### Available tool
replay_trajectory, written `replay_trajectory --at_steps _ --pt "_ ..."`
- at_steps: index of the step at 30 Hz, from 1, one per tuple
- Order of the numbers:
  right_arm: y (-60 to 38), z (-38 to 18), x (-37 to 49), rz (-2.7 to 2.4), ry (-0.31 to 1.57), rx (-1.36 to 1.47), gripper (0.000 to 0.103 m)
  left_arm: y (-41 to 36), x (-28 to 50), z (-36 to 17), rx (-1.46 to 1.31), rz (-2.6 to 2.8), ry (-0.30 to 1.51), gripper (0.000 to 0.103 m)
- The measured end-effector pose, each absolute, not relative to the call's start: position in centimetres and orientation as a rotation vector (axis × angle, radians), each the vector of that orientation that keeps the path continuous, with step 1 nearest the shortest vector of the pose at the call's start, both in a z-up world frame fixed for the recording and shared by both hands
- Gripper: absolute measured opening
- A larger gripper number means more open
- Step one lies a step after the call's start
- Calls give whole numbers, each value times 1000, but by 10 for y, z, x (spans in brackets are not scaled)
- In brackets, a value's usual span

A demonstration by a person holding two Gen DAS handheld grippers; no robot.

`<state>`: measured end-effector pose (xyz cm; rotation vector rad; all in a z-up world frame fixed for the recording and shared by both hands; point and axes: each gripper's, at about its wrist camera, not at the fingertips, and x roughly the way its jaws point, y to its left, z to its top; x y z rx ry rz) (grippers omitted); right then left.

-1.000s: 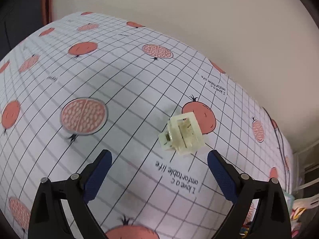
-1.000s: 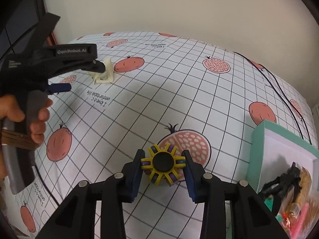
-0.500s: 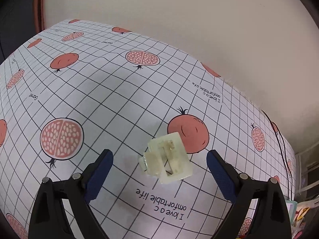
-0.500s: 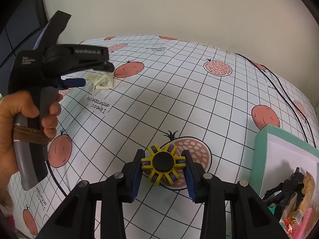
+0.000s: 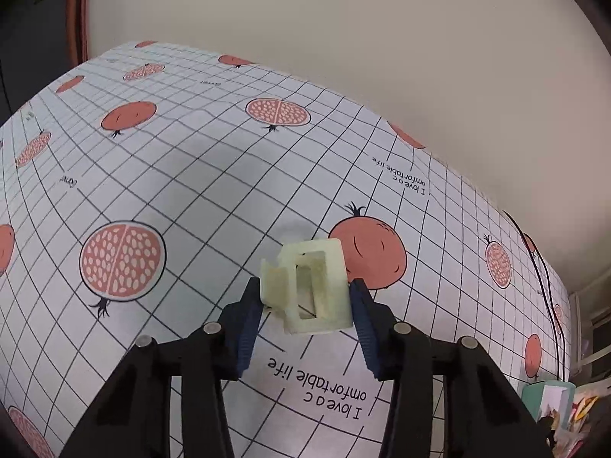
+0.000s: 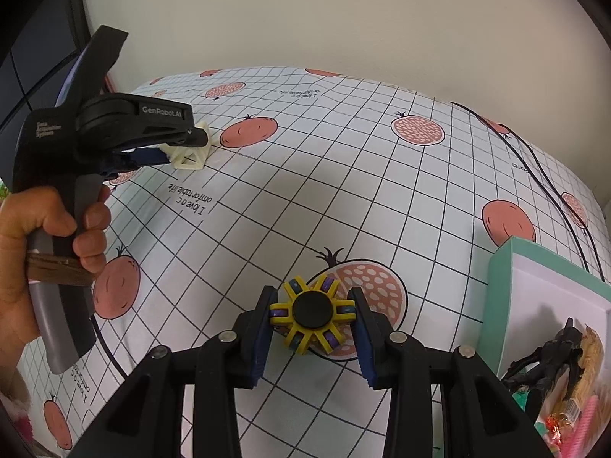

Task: Organize objects
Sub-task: 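Carry the cream hair clip and sunflower toy over the tray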

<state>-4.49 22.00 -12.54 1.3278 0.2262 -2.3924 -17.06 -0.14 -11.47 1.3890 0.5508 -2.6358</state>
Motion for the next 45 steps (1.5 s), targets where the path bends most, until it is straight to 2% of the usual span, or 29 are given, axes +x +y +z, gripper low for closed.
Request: replay_trajectory --at_steps 13,24,31,45 --pt "220 -113 -31 -2399 266 1320 40 6 -154 -113 1420 -2612 576 47" --pt "234 -91 -9 -2433 270 1315 40 17 -121 -90 1430 -2611 576 47" --pt "245 -71 14 -2457 264 1286 40 21 -93 -77 1451 -2598 661 47" --pt "265 -47 50 -2498 248 1256 40 41 -46 -42 1427 -2694 615 47"
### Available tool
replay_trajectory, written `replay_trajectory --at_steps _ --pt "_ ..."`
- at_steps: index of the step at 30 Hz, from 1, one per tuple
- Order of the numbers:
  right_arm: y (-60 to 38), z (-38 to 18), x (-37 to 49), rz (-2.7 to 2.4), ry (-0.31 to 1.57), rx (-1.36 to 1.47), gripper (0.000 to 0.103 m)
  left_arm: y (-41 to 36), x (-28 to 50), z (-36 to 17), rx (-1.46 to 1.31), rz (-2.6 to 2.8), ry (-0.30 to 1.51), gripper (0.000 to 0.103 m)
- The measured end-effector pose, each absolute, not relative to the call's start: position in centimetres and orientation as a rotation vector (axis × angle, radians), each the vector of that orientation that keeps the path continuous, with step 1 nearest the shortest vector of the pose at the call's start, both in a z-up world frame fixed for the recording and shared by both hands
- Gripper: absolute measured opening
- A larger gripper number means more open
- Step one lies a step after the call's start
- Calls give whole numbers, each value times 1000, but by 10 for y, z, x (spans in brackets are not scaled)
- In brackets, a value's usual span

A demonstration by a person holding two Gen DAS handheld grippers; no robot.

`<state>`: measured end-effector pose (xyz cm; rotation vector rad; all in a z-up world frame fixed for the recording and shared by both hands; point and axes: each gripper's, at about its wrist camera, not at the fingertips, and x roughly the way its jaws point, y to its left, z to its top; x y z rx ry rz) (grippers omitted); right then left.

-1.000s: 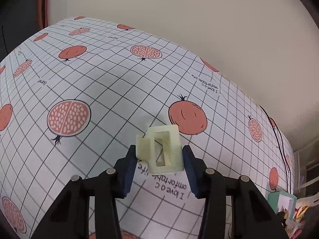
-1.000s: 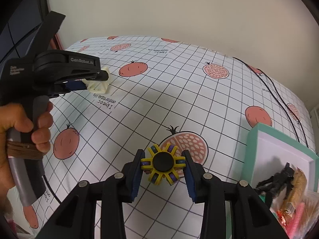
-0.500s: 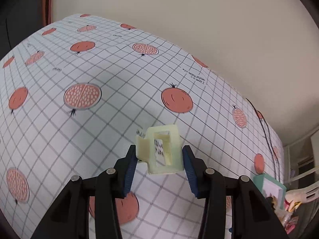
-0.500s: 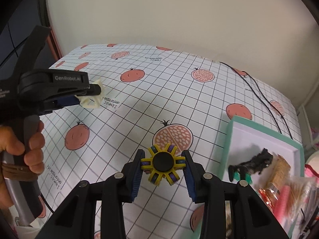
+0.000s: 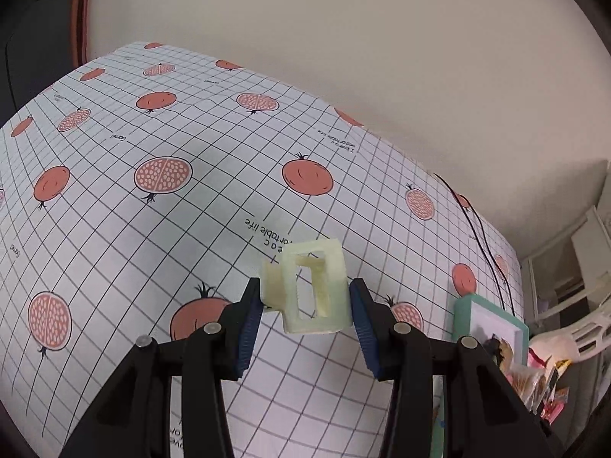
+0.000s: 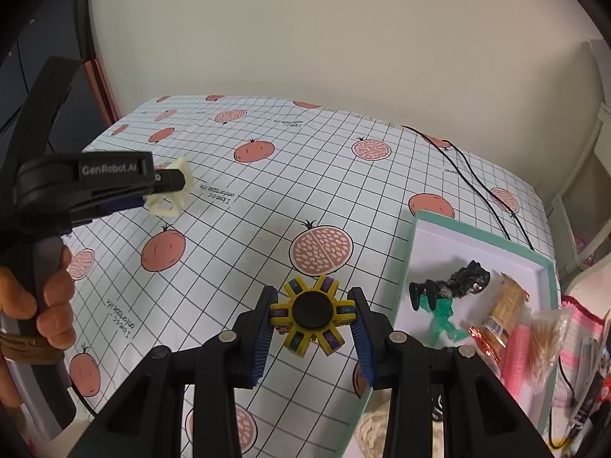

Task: Organize objects
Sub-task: 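Carry the cream hair clip and sunflower toy over the tray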

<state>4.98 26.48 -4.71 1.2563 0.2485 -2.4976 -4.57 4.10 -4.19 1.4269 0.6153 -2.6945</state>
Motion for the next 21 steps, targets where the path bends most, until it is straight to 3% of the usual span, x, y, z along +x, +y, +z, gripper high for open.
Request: replay_trajectory --at_steps 21 --pt "280 -34 72 -2521 212 1233 40 62 -4 -18 1422 -2822 548 48"
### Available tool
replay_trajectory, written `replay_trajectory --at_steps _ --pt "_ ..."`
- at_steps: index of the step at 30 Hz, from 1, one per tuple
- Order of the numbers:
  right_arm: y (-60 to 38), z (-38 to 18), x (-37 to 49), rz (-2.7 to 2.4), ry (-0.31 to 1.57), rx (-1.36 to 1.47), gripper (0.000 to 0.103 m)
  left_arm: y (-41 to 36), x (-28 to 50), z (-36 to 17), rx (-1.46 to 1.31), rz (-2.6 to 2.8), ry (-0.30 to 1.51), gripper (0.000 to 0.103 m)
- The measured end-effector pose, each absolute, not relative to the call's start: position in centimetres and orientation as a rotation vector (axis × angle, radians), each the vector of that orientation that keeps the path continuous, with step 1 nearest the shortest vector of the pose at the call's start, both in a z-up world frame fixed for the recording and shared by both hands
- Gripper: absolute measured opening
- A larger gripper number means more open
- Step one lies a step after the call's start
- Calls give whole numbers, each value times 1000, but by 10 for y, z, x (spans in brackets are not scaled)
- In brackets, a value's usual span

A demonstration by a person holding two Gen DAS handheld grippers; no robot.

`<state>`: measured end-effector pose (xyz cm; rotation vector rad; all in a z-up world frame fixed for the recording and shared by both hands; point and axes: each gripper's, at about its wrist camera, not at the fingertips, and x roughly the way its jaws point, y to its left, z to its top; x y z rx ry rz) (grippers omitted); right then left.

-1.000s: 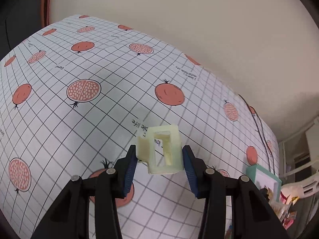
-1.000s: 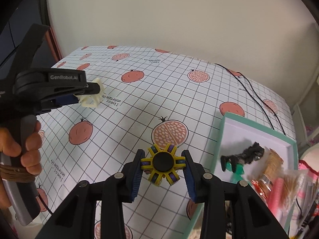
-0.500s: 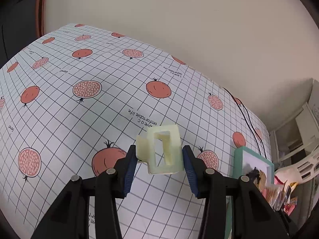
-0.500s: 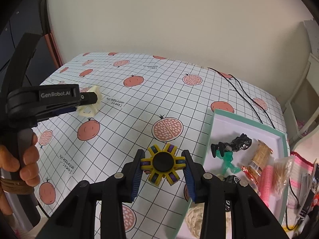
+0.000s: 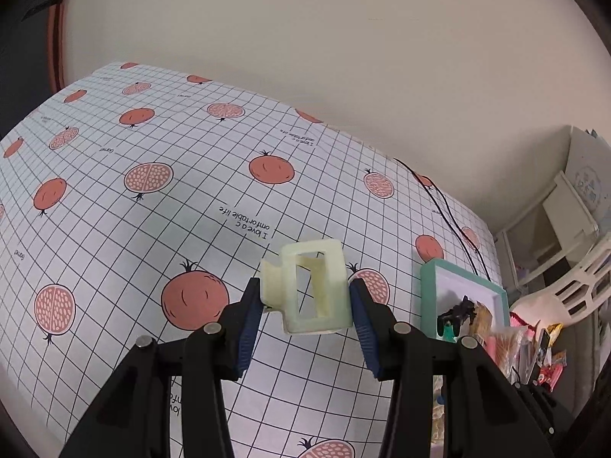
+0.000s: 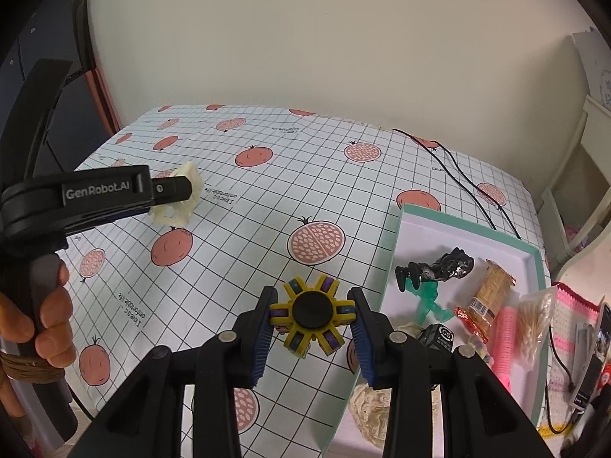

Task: Organize objects
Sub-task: 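Carry the cream hair clip and sunflower toy over the tray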

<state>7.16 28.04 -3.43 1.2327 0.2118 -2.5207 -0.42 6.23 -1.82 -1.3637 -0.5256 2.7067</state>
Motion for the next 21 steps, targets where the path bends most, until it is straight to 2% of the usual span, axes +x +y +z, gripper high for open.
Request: replay_trajectory --at_steps 14,21 --pt "298 -36 69 -2562 186 1270 40 82 -2 -14 -1346 2659 -526 48" --pt "319 -30 67 -2614 100 1272 40 107 4 -4 -1277 2615 -454 48"
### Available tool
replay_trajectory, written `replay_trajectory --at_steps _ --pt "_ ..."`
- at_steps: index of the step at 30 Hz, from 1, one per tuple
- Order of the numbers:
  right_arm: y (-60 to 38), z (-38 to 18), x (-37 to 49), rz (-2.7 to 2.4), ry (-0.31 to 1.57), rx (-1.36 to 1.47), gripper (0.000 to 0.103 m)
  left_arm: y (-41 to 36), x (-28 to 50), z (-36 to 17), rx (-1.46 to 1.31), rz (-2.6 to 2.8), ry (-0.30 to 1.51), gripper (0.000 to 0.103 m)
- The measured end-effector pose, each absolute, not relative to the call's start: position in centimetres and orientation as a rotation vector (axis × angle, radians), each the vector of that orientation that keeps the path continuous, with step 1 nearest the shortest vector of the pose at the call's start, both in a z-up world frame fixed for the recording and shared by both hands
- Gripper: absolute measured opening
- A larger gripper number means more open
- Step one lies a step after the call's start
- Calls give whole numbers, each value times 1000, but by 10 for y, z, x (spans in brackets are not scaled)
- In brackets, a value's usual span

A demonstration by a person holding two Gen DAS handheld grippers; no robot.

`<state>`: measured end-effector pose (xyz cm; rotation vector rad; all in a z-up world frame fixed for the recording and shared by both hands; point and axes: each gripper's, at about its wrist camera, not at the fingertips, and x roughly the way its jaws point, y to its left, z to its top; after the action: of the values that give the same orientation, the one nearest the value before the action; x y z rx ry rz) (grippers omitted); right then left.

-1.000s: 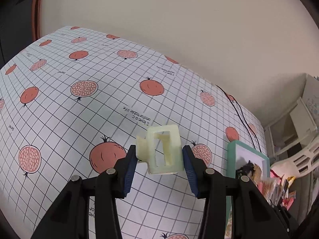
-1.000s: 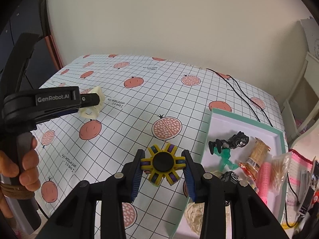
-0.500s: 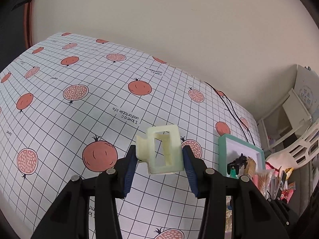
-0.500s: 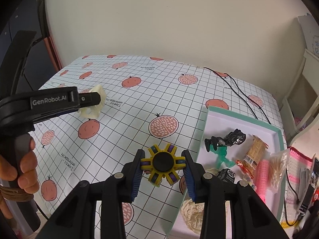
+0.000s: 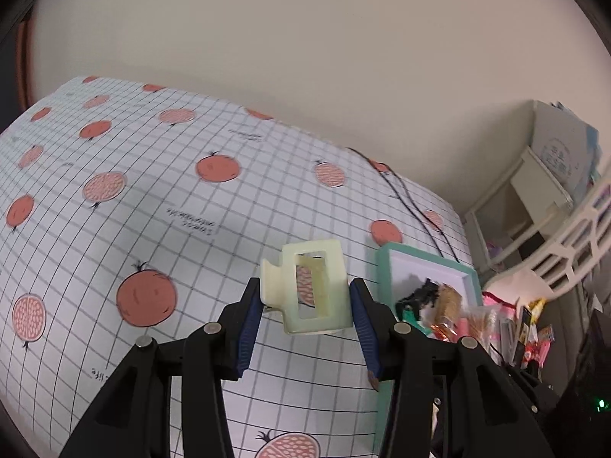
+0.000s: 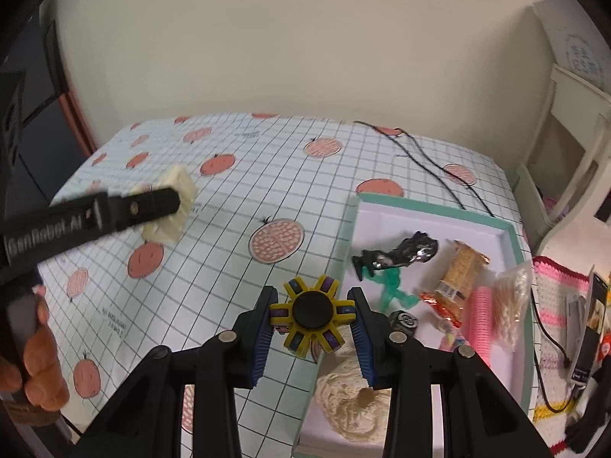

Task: Organize objects
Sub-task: 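Carry the cream hair clip and sunflower toy over the tray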

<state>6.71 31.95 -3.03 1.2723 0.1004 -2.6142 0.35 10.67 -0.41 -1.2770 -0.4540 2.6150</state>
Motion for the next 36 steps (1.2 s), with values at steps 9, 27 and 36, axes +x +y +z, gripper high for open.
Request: replay_trajectory --at_steps 9,27,36 --pt "360 -22 69 -2701 -29 1270 40 143 21 -1 -1206 2569 -289 48" --pt "453 -41 77 -2834 -172 1459 40 233 61 -12 -1177 2397 32 48" --pt "493 -69 78 -2847 -353 1703 40 277 80 -39 -1224 2292 254 48"
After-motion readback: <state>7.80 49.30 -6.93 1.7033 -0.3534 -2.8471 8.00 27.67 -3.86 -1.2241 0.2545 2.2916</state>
